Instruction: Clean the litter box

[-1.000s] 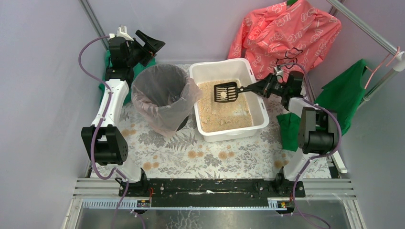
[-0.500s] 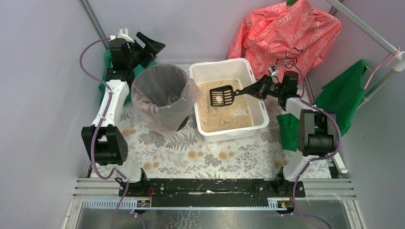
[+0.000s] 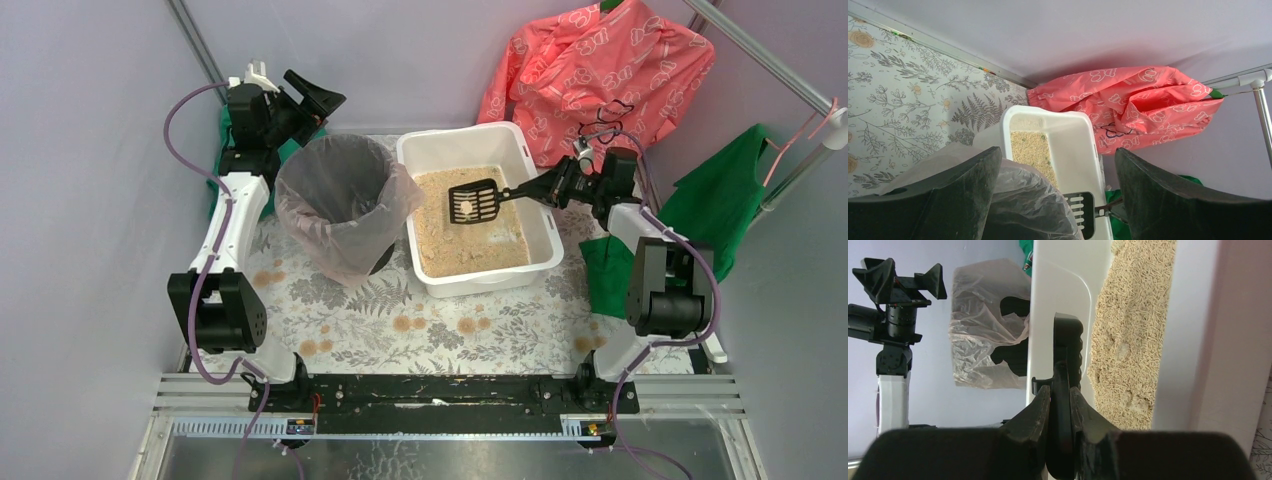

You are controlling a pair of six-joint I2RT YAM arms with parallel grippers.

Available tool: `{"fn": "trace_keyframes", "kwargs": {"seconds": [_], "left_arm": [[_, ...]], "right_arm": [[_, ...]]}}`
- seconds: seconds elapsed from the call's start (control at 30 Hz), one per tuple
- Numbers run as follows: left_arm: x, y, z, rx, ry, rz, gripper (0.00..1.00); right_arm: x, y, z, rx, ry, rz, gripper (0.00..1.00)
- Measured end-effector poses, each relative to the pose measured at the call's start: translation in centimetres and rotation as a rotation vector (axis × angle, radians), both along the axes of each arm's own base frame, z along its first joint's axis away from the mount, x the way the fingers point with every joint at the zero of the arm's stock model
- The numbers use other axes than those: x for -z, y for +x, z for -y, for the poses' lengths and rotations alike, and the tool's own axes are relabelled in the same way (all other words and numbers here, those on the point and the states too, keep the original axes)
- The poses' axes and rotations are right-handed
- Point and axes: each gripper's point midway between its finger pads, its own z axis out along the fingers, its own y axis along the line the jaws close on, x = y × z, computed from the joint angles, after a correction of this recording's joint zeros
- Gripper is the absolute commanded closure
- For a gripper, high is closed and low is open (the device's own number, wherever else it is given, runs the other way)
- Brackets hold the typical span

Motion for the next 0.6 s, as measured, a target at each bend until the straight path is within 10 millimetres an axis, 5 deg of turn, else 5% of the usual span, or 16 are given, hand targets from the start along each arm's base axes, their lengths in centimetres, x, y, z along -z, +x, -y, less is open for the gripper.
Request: {"fn": "trace_keyframes", "kwargs": {"seconds": [0.2, 0.6], "left_arm": [[0.1, -0.5, -0.1, -0.008, 0.002, -0.002, 0.09], [-0.1, -0.9, -0.2, -0.013, 0.006, 0.003, 0.09]], "right_arm": [[-2.8, 0.2, -0.1, 0.022, 0.013, 0.038, 1.0], [-13.8, 3.2, -1.4, 0.034, 0.035, 0.222, 1.0]]}}
